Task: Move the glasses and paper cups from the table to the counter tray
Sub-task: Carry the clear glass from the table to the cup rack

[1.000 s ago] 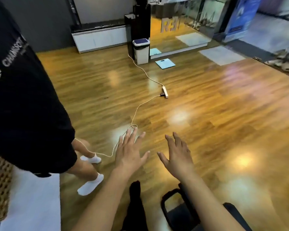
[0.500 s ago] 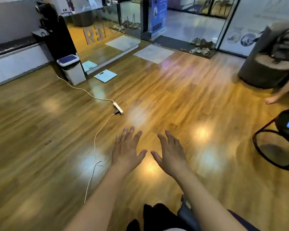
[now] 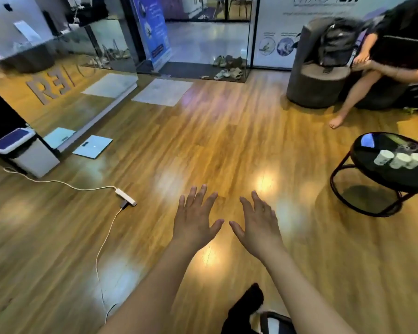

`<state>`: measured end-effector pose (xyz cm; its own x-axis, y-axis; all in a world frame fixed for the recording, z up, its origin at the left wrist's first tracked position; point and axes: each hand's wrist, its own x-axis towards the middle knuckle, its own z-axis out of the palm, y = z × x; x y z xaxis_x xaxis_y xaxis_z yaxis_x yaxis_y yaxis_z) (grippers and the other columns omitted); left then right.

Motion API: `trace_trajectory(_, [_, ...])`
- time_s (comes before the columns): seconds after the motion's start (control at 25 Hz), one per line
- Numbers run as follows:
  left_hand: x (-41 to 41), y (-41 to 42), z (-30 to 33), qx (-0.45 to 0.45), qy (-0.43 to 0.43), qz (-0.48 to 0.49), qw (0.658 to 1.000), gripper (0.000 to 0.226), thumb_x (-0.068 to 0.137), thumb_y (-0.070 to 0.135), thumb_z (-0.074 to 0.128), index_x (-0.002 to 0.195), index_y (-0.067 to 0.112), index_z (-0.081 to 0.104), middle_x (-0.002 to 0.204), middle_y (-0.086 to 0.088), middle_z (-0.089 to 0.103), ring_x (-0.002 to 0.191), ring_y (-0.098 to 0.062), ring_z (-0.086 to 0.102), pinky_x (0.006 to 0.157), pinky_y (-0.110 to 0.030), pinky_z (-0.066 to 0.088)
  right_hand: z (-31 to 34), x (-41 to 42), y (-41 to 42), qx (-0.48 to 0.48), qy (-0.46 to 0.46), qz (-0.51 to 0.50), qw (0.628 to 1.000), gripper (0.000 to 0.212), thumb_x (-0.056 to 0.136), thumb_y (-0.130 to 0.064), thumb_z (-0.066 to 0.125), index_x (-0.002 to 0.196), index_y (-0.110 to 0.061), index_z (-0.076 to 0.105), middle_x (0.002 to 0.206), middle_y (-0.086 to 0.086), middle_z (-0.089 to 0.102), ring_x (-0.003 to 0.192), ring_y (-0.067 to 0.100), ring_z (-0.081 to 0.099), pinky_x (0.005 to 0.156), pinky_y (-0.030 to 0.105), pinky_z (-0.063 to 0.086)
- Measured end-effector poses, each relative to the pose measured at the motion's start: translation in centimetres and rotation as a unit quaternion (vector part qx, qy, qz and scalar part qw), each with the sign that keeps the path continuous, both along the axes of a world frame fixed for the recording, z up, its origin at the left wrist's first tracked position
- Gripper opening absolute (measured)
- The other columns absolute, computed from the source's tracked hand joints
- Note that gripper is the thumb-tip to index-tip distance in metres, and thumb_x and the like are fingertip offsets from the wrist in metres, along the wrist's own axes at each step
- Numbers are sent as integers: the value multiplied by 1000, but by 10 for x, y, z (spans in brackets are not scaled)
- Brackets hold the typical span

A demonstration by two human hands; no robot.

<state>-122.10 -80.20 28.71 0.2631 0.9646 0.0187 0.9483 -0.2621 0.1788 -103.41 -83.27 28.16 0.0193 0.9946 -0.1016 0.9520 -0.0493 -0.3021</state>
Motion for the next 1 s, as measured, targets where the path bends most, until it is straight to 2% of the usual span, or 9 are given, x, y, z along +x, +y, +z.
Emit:
trace_trajectory(0.24, [146, 153, 21, 7, -13, -83, 996, 77, 95, 67, 47, 159, 37, 17, 172, 3, 7, 159, -23, -1, 127, -50, 9, 18, 140, 116, 22, -15, -94, 995, 75, 98, -64, 43, 158, -27, 18, 169, 6, 6, 152, 35, 18, 121, 51, 24])
trace_trajectory(0.44, [274, 228, 15, -6, -18, -175, 984, 76, 95, 66, 46, 160, 37, 18, 172, 4, 8, 159, -22, -1, 126, -48, 8, 18, 256, 155, 22, -4, -205, 978, 74, 98, -63, 42, 159, -28, 16, 170, 5, 3, 154, 32, 13, 123, 52, 21])
trace_trajectory(0.64, [396, 285, -8, -32, -35, -272, 961, 76, 95, 66, 45, 160, 36, 17, 172, 4, 6, 158, -21, -5, 127, -49, 8, -2, 356, 182, 13, 5, -296, 955, 75, 98, -62, 44, 158, -29, 16, 169, 5, 4, 154, 31, 13, 122, 53, 19])
trace_trajectory(1.0, [616, 437, -26, -83, -16, -394, 915, 75, 98, 64, 43, 160, 36, 14, 172, 3, 2, 158, -21, -7, 128, -47, 4, -24, 535, 307, -6, 42, -397, 917, 77, 98, -61, 47, 159, -30, 14, 170, 2, 2, 154, 31, 14, 122, 51, 22])
